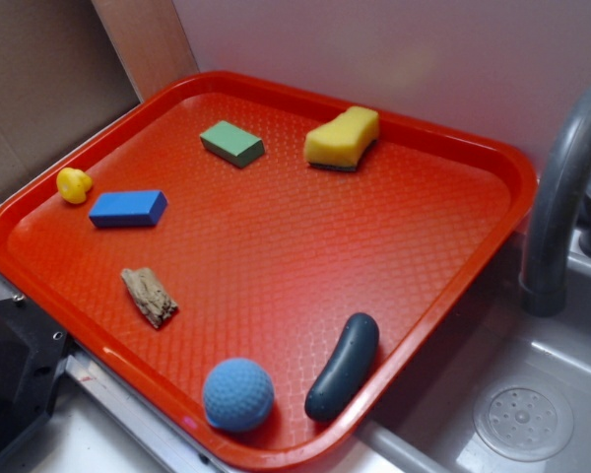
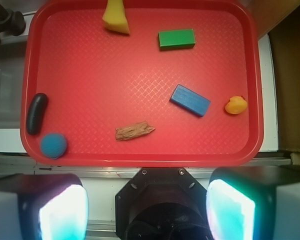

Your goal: Grab the plastic pickle.

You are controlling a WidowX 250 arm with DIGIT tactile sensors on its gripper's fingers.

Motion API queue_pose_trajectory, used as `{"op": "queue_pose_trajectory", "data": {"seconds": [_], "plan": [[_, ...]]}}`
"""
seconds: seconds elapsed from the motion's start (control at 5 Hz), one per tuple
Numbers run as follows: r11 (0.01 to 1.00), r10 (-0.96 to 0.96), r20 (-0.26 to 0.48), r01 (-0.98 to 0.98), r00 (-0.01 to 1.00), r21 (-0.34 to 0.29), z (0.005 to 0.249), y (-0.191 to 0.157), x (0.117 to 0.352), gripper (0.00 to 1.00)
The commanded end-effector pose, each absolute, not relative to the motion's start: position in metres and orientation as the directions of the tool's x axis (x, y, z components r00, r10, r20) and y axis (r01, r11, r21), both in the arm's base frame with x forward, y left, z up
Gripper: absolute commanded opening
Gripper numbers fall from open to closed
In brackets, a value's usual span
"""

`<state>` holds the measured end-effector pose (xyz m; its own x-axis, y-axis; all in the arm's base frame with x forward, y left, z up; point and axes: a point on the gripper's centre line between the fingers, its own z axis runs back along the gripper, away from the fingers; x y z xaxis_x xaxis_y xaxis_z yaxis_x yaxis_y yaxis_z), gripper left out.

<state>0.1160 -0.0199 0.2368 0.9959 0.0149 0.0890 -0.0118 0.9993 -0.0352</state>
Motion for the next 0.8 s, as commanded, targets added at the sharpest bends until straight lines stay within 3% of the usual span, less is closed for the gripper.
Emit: {"op": "queue_pose_trajectory", "data": {"seconds": [0.0,0.2,0.4,0.6], "plan": [[0.999,0.015,0.089,-0.012,0.996,-0.035,0.237,-0.020,0.116,1.00],[0.974,-0.049,0.031,0.055,0.998,-0.222,0.190,-0.070,0.115,1.00],[0.935,-0.098,0.120,0.133,0.988,-0.328,0.167,-0.124,0.131,1.00],[0.910,-0.152,0.195,0.214,0.969,-0.355,0.130,-0.158,0.153,1.00]]}}
